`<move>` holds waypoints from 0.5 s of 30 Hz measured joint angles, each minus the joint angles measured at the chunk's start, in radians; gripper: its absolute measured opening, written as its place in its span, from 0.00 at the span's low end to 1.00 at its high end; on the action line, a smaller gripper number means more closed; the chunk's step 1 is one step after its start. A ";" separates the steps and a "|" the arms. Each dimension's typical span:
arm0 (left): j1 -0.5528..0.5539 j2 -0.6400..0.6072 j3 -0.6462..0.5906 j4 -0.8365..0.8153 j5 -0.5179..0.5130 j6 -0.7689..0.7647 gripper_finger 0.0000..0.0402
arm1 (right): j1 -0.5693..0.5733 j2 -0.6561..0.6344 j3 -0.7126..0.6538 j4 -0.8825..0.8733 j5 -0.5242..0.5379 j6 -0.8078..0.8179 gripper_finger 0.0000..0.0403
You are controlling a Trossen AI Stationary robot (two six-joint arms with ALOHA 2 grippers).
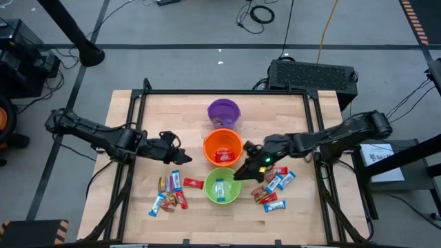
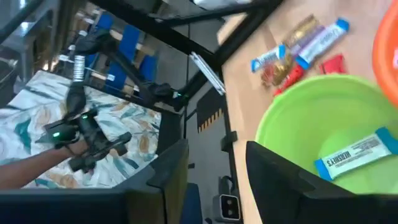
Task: Sort candy by brand, put in halloween buckets
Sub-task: Put golden candy into the purple bucket
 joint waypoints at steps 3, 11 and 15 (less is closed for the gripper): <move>-0.061 0.001 0.000 0.021 -0.101 -0.069 0.67 | 0.000 -0.109 0.000 -0.108 0.007 -0.053 0.38; -0.133 0.073 0.000 0.019 -0.159 -0.156 0.67 | 0.011 -0.358 0.000 -0.656 0.181 -0.084 0.36; -0.140 0.138 0.000 0.021 -0.122 -0.155 0.67 | 0.022 -0.390 0.000 -0.885 0.286 -0.114 0.36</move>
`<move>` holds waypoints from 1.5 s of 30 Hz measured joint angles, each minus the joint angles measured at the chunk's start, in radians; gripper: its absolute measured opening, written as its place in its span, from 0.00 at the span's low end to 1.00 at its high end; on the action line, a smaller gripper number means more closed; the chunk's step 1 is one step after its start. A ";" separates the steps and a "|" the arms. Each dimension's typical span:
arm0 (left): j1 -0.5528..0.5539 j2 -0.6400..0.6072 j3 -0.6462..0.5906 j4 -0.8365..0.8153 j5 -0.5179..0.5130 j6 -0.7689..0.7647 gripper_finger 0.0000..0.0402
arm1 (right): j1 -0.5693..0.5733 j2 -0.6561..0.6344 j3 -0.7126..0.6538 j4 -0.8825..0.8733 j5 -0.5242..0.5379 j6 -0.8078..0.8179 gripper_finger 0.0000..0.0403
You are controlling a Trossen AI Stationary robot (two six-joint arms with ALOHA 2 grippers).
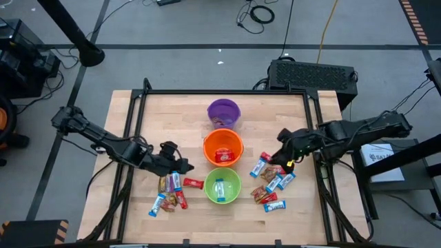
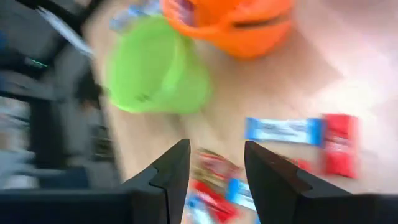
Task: Sort candy by brand, put in halloween buckets
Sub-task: Put golden candy into the purple bucket
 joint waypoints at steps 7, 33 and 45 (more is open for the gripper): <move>-0.001 0.078 0.000 0.151 0.046 0.071 0.67 | -0.001 0.048 -0.109 0.047 -0.011 -0.140 0.43; -0.007 0.090 0.000 0.124 0.070 0.245 0.67 | -0.105 0.474 -0.180 0.197 -0.130 -0.536 0.53; -0.007 0.090 0.000 0.066 0.092 0.273 0.67 | -0.170 0.591 -0.180 0.229 -0.262 -0.579 0.30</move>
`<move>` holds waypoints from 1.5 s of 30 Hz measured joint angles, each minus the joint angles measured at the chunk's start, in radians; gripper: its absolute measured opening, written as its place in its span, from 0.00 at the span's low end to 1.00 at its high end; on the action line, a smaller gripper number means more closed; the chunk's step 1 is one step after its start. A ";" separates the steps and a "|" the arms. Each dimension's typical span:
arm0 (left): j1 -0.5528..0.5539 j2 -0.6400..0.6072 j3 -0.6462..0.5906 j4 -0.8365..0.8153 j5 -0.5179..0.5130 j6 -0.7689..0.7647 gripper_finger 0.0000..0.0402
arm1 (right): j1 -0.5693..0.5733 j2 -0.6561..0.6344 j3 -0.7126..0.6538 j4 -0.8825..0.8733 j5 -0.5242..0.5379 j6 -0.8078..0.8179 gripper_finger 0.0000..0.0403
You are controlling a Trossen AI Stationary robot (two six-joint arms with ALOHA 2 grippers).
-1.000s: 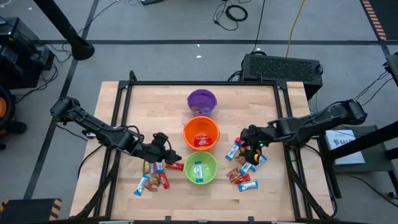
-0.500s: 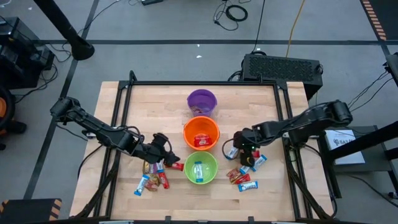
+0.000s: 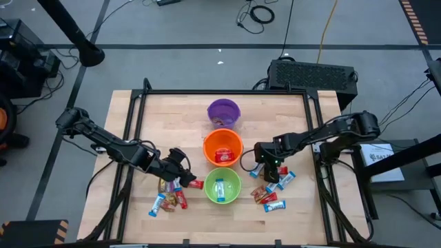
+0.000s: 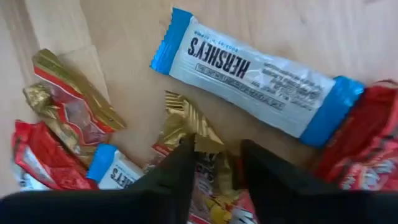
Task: Sort candy by brand, put in halloween buckets
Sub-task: Put golden candy into the purple bucket
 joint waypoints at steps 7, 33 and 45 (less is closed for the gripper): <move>0.000 0.000 0.000 -0.001 0.000 0.013 0.67 | -0.002 -0.037 0.020 -0.026 0.003 0.051 0.03; 0.050 0.000 0.000 -0.048 -0.058 0.046 0.67 | -0.004 -0.670 0.212 0.205 0.462 0.830 0.00; 0.112 0.000 0.000 -0.038 -0.057 0.041 0.67 | -0.008 -0.681 0.211 0.532 0.944 0.557 0.00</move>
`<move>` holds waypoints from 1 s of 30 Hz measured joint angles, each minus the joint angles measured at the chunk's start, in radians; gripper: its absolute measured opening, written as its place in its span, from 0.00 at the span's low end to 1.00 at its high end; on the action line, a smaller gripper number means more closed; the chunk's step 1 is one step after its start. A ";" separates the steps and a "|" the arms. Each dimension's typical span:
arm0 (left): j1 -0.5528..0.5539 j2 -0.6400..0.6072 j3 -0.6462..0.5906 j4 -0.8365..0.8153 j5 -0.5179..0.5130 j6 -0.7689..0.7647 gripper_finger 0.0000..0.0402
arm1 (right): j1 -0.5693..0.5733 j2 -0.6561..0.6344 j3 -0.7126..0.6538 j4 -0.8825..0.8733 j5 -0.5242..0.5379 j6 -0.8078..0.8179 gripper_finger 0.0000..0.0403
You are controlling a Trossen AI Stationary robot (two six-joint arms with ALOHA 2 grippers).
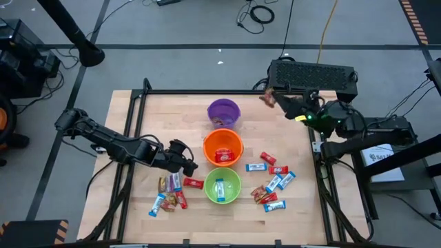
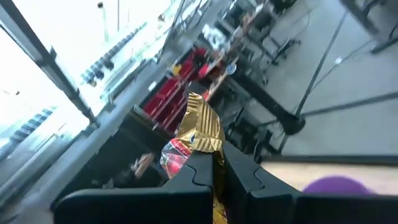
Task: Sort candy by brand, put in halloween buckets
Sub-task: Put golden candy into the purple bucket
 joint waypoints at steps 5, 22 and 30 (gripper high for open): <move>0.010 0.000 0.000 0.002 0.000 -0.018 0.67 | -0.006 -0.002 0.000 0.019 0.059 0.050 0.00; 0.014 0.000 0.000 0.003 0.000 -0.024 0.67 | -0.065 0.026 -0.001 -0.143 0.116 0.663 0.00; 0.014 0.000 0.000 0.016 0.005 -0.020 0.67 | -0.064 0.025 -0.001 0.155 -0.068 -0.326 0.00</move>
